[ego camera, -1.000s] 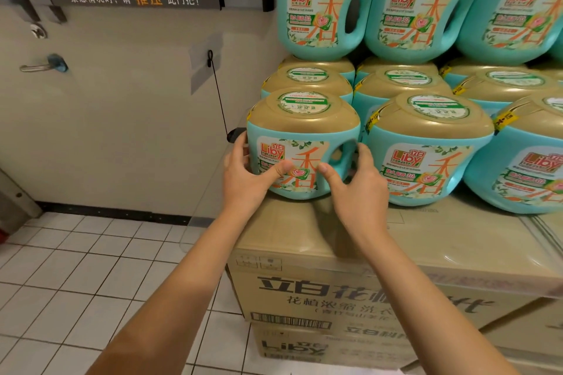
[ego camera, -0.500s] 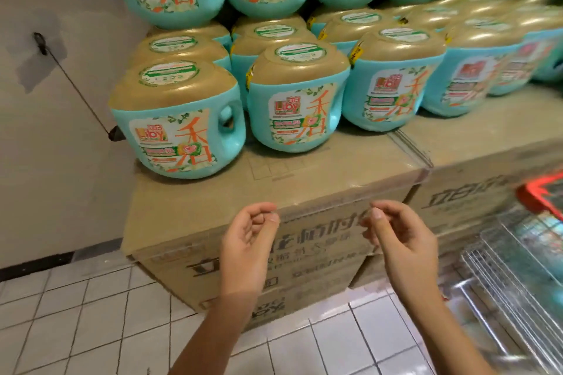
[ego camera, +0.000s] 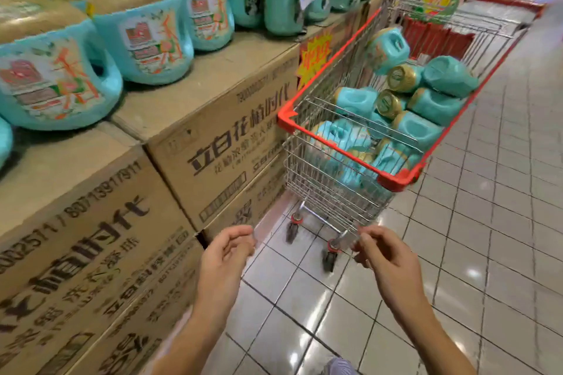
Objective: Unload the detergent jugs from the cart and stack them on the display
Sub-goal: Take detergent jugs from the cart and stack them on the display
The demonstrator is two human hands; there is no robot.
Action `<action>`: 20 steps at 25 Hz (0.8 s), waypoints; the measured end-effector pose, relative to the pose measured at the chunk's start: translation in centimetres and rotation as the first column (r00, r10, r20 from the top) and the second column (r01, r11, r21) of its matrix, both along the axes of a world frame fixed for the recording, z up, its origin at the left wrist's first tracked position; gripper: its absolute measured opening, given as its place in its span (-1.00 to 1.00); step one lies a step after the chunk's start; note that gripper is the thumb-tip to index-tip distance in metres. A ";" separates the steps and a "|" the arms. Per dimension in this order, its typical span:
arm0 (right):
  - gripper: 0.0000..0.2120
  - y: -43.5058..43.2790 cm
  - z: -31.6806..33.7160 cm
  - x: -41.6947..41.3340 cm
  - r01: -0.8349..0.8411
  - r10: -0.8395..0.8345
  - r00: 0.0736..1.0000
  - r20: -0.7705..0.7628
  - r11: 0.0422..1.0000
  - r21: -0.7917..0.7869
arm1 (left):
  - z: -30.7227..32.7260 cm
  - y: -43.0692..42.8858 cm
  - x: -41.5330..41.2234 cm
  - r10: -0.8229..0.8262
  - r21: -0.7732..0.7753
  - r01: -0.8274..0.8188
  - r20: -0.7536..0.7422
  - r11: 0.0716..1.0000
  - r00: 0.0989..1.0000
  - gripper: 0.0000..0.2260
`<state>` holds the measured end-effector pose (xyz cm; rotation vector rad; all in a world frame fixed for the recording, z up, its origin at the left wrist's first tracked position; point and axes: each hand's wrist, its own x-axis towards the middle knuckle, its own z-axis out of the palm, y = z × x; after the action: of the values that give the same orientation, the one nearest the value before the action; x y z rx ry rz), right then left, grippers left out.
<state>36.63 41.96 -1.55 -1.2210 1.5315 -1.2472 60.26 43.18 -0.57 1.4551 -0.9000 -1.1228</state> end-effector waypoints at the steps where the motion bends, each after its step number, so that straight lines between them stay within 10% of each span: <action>1: -0.84 0.0 -0.2 -2.5 0.027 -0.027 1.000 -0.002 1.000 0.013 | -0.5 -1.0 -2.6 -0.027 0.010 0.027 -0.019 1.000 0.999 -0.86; 20: -0.75 -28.4 2.4 -32.9 0.218 -0.220 0.975 -0.037 0.974 -0.062 | 1.5 -34.5 -34.1 -0.229 -0.072 0.226 -0.035 0.971 0.973 -0.81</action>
<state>3.75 13.54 0.85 -1.1449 1.7090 -1.4236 26.16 8.72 0.90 1.2905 -1.0845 -1.2747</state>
